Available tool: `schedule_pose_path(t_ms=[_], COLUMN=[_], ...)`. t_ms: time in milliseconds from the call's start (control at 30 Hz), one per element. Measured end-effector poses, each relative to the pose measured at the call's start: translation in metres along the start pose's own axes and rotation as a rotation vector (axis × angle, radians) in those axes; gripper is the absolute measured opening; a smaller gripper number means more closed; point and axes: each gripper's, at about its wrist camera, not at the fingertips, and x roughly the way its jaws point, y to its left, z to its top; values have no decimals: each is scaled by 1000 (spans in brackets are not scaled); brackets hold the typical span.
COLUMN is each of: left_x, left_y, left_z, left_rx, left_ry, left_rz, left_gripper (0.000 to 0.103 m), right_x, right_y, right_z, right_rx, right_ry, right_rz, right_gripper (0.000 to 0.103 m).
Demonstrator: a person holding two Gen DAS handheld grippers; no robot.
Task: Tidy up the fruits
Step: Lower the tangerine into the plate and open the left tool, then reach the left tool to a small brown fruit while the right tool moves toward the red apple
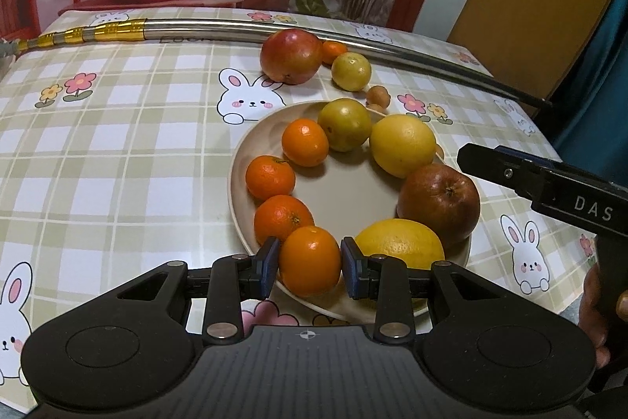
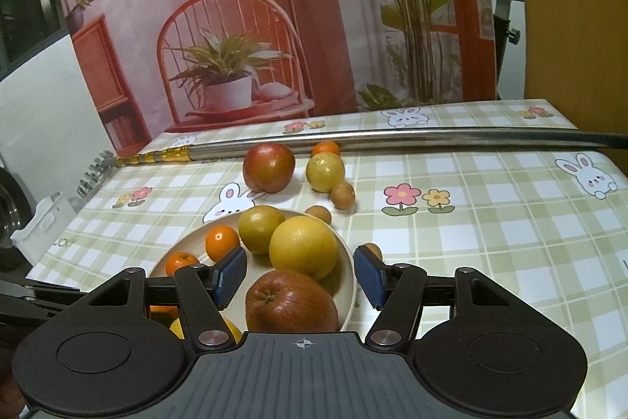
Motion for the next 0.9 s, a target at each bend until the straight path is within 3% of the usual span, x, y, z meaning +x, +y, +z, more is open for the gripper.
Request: schedule_pose_path(t_ms=[200,667,900], left_x=[-5,-19,-19], left_y=[0,9,11], left_z=[-3,-2,-1], left_rx=[-10,-68,-80], left_ry=[-19,-93,-92], left_rz=[-13,32,53], left_gripper=[42,43,43], right_x=[-1,-3,-4], right_y=[-1,0,-2], right_z=[0,0,0], right_rx=[0,1,9], right_ry=[0,-2,1], right_rz=[0,-2,-4], right_gripper=[57,57,57])
